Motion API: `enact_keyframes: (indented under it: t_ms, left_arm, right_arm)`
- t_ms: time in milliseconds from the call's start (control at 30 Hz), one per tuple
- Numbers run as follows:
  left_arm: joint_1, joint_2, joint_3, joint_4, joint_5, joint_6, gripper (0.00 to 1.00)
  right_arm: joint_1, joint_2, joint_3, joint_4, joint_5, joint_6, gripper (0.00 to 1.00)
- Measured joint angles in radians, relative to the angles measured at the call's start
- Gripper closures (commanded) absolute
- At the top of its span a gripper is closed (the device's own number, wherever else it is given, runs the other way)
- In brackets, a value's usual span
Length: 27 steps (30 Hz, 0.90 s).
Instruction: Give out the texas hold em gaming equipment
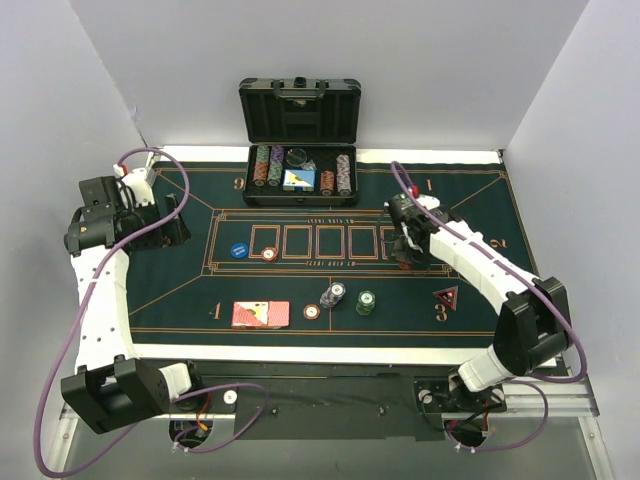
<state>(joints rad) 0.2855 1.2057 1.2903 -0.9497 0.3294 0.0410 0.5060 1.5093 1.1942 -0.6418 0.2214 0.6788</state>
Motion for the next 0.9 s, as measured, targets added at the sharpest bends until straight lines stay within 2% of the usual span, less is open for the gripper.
enact_keyframes:
  t_ms: [100,267,667,733,767,833,900]
  left_arm:
    - [0.0,0.004,0.0,0.005,0.0,0.0,0.04]
    - [0.0,0.004,0.0,0.01,0.0,-0.002,0.04]
    - [0.0,0.004,0.0,0.011,0.0,-0.002,0.04]
    - [0.0,0.004,0.0,0.011,0.0,-0.002,0.04]
    - [0.0,0.004,0.0,0.011,0.0,-0.002,0.04]
    - [0.0,0.004,0.0,0.011,0.0,-0.002,0.04]
    - [0.0,0.004,0.0,0.011,0.0,-0.001,0.04]
  right_arm:
    - [-0.071,0.0,-0.097,0.037,0.009,-0.001,0.95]
    - [-0.121,0.018,-0.227,0.107,0.014,0.006,0.96]
    - [-0.151,0.112,-0.303,0.237,0.052,0.057,0.95]
    - [-0.152,0.112,-0.304,0.241,0.06,0.061,0.87]
    - [-0.152,0.112,-0.304,0.242,0.062,0.061,0.74]
    - [-0.152,0.112,-0.306,0.244,0.064,0.064,0.6]
    - [-0.152,0.112,-0.306,0.245,0.064,0.065,0.54]
